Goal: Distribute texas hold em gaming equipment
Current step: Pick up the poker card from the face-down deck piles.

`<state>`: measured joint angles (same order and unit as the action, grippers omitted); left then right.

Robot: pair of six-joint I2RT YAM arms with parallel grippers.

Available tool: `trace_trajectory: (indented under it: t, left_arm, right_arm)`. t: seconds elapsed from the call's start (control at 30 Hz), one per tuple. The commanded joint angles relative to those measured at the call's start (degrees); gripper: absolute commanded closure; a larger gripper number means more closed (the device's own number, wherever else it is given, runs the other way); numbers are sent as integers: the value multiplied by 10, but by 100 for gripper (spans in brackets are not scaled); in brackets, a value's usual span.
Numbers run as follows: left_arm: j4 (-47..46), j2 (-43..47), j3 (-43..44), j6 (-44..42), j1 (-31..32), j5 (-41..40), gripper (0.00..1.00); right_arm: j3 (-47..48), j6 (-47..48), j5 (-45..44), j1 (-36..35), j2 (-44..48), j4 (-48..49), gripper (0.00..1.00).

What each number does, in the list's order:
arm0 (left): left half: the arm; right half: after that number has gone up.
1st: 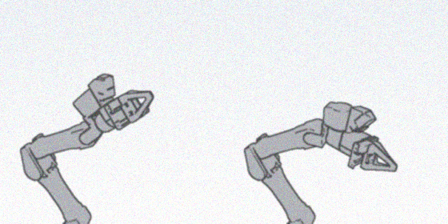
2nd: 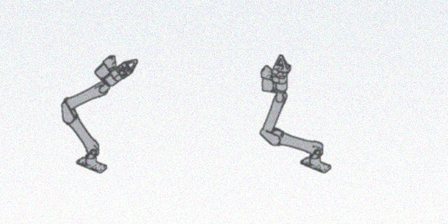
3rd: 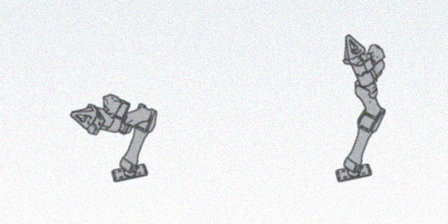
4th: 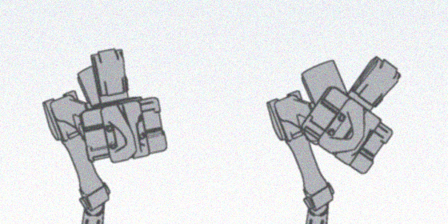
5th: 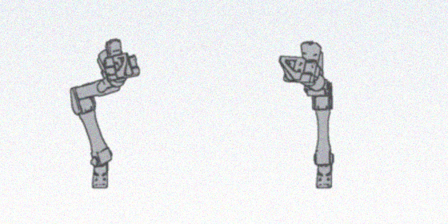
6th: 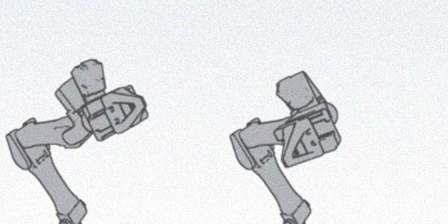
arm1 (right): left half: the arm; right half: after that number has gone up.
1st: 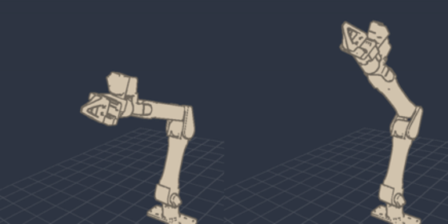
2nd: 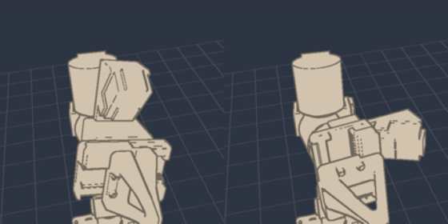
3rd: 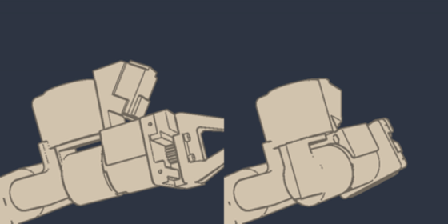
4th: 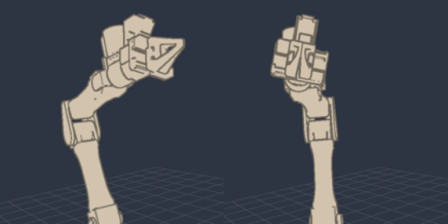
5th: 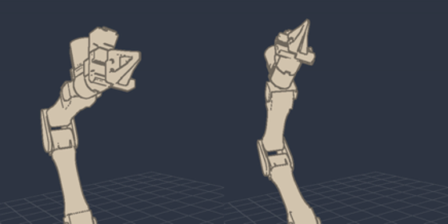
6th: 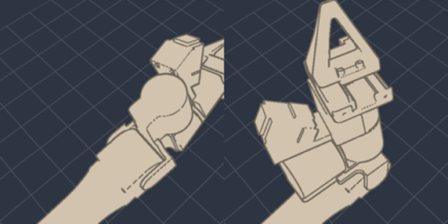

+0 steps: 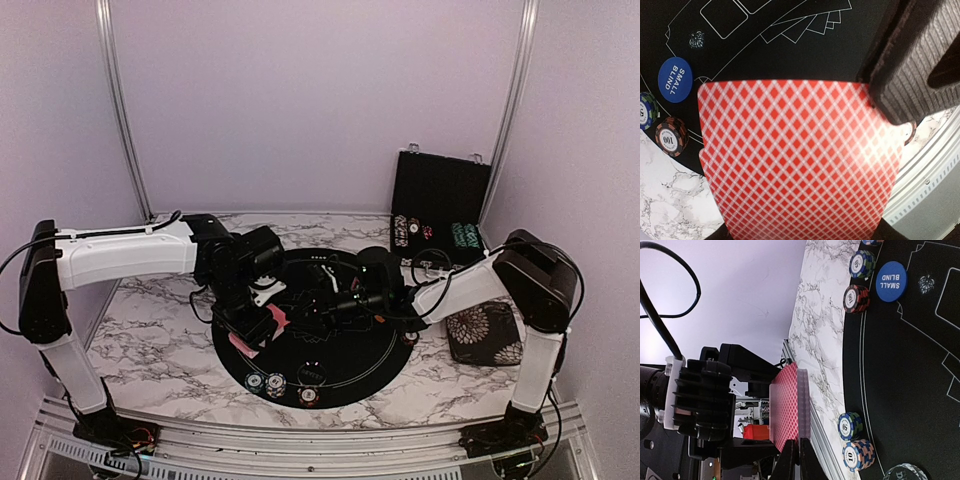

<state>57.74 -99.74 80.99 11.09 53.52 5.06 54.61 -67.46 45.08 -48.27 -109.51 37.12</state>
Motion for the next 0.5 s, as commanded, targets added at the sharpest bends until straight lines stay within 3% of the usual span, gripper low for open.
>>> trace_trajectory:
  t: [0.0, 0.47]
  left_arm:
    - [5, 29, -5, -3, -3, -2, 39]
    - [-2, 42, -22, 4, -7, -7, 39]
  right_arm:
    - [14, 5, -10, -4, 26, -7, 96]
    - [-1, -13, -4, 7, 36, 15, 100]
